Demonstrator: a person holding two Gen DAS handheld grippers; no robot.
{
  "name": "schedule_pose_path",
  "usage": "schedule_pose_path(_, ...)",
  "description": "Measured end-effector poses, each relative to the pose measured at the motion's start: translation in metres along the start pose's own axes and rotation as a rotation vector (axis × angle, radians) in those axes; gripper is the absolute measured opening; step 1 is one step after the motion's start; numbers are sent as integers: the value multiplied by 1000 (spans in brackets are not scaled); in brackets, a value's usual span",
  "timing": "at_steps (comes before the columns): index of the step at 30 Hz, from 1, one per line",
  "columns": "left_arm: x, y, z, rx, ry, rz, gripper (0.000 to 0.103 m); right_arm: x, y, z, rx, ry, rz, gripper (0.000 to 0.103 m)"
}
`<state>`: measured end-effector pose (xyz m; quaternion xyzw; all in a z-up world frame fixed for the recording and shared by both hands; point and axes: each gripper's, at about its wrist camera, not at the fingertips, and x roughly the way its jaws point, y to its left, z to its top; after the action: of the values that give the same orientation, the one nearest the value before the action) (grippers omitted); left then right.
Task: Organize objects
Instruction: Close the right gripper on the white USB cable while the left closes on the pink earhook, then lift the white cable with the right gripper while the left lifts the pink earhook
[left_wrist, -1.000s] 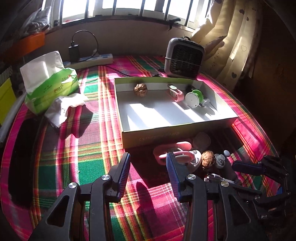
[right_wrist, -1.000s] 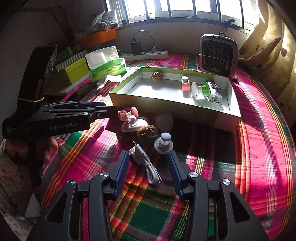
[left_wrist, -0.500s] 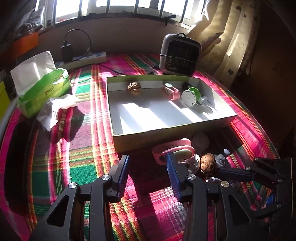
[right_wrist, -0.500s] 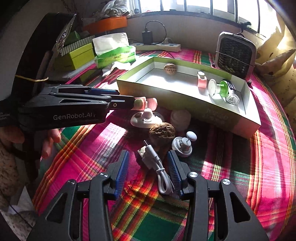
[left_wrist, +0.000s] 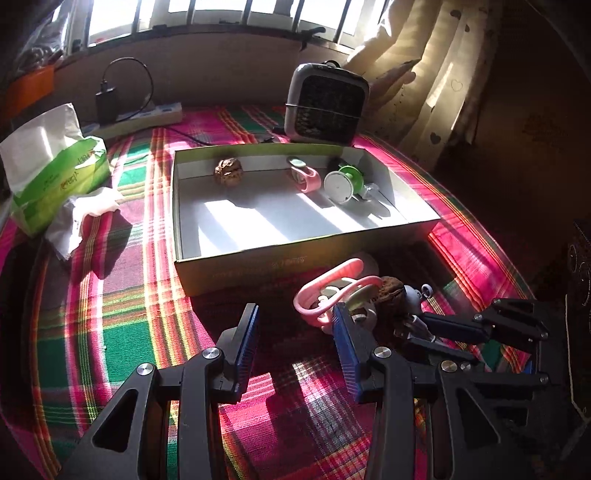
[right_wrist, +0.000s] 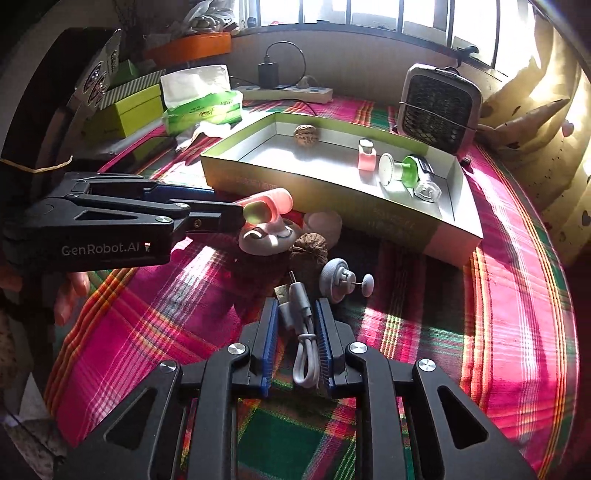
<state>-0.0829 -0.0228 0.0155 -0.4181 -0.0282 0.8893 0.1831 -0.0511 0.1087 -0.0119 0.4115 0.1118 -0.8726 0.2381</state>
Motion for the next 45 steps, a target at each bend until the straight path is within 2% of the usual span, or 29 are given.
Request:
schedule_pose_path(12,7,-31,-9,74,34,-56,38,-6,-35,-7,97,5,-67,20)
schedule_pose_path(28,10,-27,-9,51,41,-18,38,-6,-43,-8,114,-1,-52,20)
schedule_pose_path(30,8,-25,-11,42,39,-20,36,-6,-43,-7,114,-2,-52,20)
schedule_pose_path(33,5,-23,-12,34,31,-6,25,-6,-43,-7,116,-2,-50,20)
schedule_pose_path(35,4,-23,-12,29,29,3,22,-6,-43,-7,116,-2,-50,20)
schedule_pose_path(41,-5,-22,-13,22,16,1,21,-5,-43,-7,116,-2,-51,20)
schedule_pose_path(45,-9,-22,-17,29,47,20,21,-5,-43,-7,116,-1,-50,20)
